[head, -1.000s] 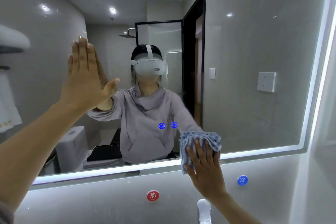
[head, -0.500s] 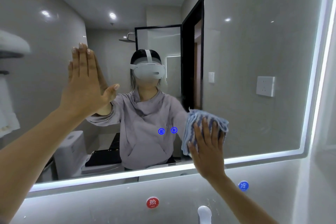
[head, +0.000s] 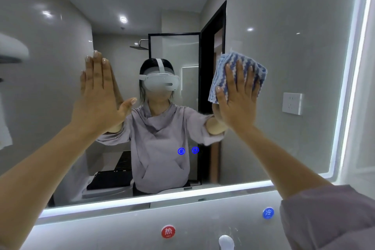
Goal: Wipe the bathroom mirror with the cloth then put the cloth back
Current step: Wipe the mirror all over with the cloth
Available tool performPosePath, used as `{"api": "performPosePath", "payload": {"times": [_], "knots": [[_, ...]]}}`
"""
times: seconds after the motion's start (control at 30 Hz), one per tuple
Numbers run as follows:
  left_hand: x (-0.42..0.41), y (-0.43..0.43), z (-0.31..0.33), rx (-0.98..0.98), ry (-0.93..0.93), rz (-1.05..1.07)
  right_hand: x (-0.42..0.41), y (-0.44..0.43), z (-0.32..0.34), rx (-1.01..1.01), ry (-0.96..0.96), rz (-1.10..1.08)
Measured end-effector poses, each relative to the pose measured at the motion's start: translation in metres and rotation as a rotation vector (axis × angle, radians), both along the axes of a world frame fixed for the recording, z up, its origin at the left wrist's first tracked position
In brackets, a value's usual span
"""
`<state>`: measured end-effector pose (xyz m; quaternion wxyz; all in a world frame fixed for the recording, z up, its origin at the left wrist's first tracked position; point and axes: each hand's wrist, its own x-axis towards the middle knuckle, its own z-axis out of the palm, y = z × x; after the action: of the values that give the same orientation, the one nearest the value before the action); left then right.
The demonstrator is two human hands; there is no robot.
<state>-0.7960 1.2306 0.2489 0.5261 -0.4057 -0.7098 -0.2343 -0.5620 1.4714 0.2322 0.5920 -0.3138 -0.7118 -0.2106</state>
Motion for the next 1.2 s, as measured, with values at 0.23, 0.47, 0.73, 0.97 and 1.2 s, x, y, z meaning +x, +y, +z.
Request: {"api": "performPosePath", "payload": {"times": [0.23, 0.47, 0.73, 0.97, 1.2], "knots": [[0.013, -0.002, 0.000, -0.020, -0.037, -0.015, -0.010, -0.015, -0.008, 0.015, 0.057, 0.043], [0.016, -0.004, 0.000, -0.044, -0.060, -0.030, -0.053, -0.062, -0.046, -0.035, -0.065, 0.064], [0.025, -0.010, 0.002, -0.043, -0.119, -0.104, -0.096, -0.116, -0.054, 0.008, -0.269, 0.177], [0.025, -0.015, 0.002, -0.056, -0.119, -0.126, -0.062, -0.090, -0.047, 0.161, -0.404, 0.105], [0.028, -0.016, 0.001, -0.053, -0.117, -0.131, -0.027, -0.052, -0.041, 0.163, -0.348, 0.079]]}}
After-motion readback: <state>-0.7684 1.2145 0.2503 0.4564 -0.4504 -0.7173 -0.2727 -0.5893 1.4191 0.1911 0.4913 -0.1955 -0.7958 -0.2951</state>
